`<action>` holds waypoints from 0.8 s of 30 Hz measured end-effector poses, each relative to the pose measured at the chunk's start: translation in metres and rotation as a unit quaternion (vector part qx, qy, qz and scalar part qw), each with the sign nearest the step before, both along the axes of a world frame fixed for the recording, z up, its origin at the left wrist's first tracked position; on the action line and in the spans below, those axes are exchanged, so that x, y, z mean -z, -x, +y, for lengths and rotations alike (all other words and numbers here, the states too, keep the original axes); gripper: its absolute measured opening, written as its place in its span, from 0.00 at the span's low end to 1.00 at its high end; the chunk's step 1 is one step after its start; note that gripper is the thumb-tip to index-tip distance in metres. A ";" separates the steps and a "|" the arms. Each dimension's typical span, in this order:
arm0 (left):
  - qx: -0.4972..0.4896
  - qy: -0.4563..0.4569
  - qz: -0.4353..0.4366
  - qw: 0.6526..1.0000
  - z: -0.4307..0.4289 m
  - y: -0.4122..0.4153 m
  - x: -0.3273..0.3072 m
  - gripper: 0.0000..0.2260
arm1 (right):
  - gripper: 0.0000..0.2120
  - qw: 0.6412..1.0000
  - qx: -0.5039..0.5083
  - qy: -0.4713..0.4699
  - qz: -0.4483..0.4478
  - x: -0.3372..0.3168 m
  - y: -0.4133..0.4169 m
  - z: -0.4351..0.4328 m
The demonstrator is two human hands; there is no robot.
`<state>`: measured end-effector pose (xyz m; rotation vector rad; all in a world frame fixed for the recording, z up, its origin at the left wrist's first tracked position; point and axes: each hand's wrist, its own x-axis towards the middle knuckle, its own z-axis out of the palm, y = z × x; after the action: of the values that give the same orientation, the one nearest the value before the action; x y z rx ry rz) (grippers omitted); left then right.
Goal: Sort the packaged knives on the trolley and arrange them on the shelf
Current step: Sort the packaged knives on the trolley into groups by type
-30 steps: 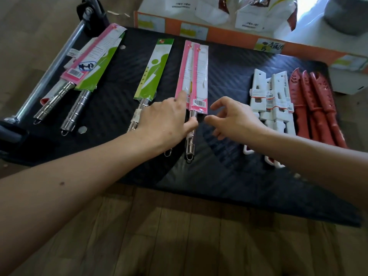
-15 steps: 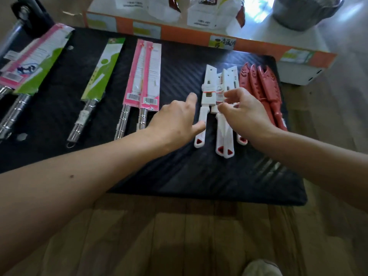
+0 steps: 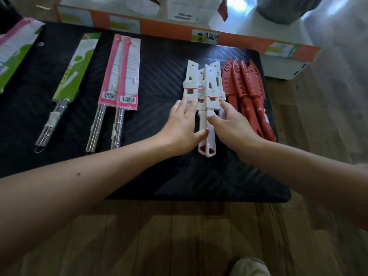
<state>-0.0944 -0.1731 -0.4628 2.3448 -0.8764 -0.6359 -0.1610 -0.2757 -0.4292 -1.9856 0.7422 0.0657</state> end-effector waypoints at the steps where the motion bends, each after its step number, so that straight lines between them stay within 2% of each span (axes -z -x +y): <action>1: 0.000 -0.005 0.010 1.000 -0.001 0.001 0.000 0.34 | 0.21 1.000 -0.004 0.000 -0.001 0.003 -0.001 0.000; 8: -0.011 0.013 0.043 0.999 -0.006 0.005 -0.001 0.33 | 0.22 0.999 -0.034 0.035 0.007 0.012 -0.001 -0.001; 13: -0.003 0.007 0.027 1.000 -0.005 0.006 -0.001 0.32 | 0.21 0.998 -0.043 0.036 0.004 0.007 0.004 -0.006; 18: 0.036 -0.012 0.007 0.999 0.001 0.005 -0.001 0.32 | 0.25 0.995 -0.073 0.070 0.026 0.007 0.005 -0.006; 24: 0.035 -0.017 0.003 0.999 0.013 -0.004 -0.003 0.33 | 0.27 0.993 -0.093 0.064 0.027 0.005 -0.001 0.005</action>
<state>-0.0906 -0.1599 -0.4594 2.3506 -0.9557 -0.6903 -0.1596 -0.2706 -0.4346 -2.1785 0.6054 0.1872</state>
